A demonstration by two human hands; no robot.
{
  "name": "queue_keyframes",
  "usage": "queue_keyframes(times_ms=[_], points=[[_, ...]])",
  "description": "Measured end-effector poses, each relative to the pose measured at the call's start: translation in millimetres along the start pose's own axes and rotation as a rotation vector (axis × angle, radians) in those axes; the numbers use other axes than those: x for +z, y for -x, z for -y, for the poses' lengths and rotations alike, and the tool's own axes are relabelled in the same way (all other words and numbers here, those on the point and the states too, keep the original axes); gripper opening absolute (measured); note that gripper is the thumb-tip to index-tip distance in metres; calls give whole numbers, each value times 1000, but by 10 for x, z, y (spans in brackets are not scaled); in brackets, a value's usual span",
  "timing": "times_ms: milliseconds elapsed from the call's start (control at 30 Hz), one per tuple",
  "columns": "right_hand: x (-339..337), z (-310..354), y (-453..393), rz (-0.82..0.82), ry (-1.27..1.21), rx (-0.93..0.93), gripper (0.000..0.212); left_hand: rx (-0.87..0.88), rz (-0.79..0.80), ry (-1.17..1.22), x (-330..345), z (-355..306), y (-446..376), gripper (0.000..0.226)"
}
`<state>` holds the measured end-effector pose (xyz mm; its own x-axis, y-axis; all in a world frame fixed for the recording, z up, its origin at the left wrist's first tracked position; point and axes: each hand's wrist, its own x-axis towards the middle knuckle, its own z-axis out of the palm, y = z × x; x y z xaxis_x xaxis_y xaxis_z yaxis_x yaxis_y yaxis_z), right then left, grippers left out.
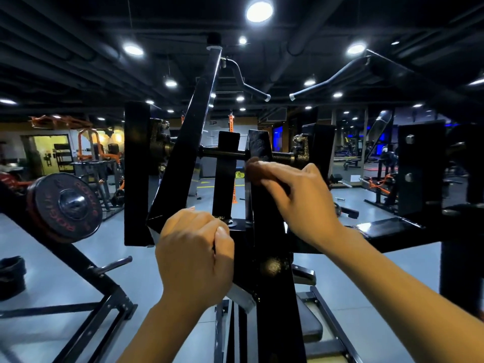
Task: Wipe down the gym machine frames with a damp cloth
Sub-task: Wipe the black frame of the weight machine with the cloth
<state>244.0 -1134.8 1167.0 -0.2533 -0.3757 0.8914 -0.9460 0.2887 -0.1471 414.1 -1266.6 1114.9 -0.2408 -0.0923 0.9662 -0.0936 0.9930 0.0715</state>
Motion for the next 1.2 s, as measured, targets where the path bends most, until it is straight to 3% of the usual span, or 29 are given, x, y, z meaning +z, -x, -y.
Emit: queue_keyframes(times_ms=[133, 267, 467, 667, 833, 1033, 1200], points=[[-187, 25, 287, 96, 27, -84, 37, 10, -12, -15, 13, -3, 2, 44], [-96, 29, 3, 40, 78, 37, 34, -11, -9, -6, 6, -13, 14, 42], [-356, 240, 506, 199, 54, -150, 36, -24, -29, 0, 11, -13, -6, 39], [-166, 184, 204, 70, 61, 3, 34, -29, -33, 19, 4, -18, 8, 40], [-429, 267, 726, 198, 8, -133, 41, -27, -36, -2, 3, -32, 10, 37], [-277, 221, 456, 72, 34, 21, 37, -36, -42, 16, 3, -35, 24, 39], [-514, 318, 924, 194, -43, -70, 42, -19, -91, 12, 29, -41, 28, 39]])
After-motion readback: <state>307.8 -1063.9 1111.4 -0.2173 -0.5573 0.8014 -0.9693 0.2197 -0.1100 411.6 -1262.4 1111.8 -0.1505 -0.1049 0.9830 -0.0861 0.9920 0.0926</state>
